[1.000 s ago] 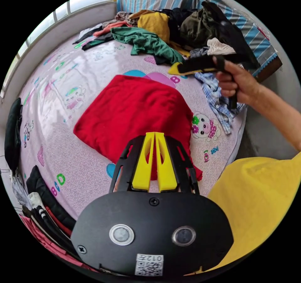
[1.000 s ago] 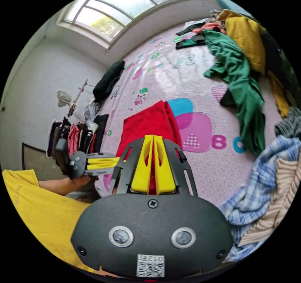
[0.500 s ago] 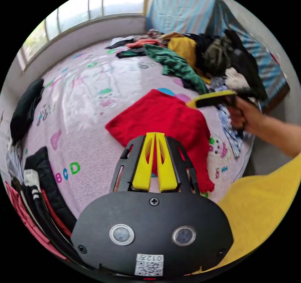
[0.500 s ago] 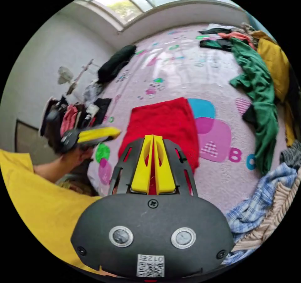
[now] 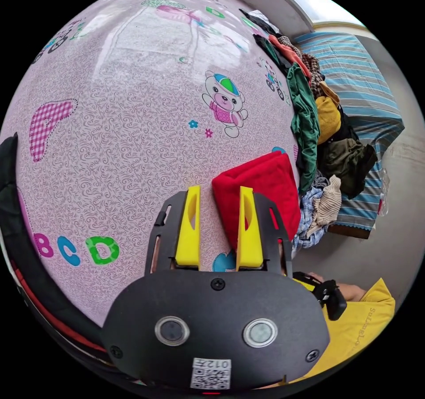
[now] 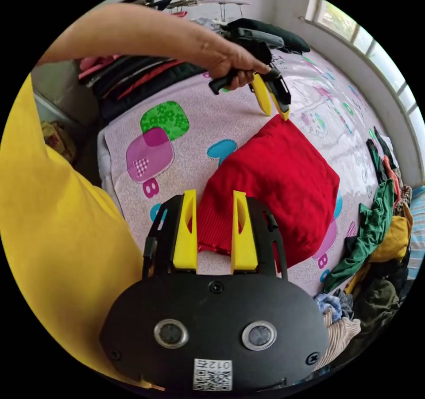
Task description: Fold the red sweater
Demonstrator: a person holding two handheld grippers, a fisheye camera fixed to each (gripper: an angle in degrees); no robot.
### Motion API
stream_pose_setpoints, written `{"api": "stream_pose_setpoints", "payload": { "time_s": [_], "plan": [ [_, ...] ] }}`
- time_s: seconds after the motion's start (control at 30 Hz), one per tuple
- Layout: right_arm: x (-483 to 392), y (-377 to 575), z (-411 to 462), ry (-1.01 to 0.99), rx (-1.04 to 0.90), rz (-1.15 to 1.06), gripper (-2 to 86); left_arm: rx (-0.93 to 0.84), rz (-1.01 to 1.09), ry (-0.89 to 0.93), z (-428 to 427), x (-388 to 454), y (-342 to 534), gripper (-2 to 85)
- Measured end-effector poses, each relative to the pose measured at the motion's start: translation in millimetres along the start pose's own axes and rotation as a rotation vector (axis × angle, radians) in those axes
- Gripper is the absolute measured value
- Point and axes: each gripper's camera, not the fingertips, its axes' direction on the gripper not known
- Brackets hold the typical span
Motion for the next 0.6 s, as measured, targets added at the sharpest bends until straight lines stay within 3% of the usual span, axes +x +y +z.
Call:
{"api": "stream_pose_setpoints", "payload": {
  "time_s": [0.27,0.6],
  "plan": [
    [-58,-27,23,0.257,-0.145,-0.146,7.4,0.011,-0.046,-0.006,33,-47,37,6.2],
    [-37,-38,-7,0.084,-0.115,-0.195,4.3,0.057,-0.045,-0.036,42,-67,73,3.4]
  ]
}}
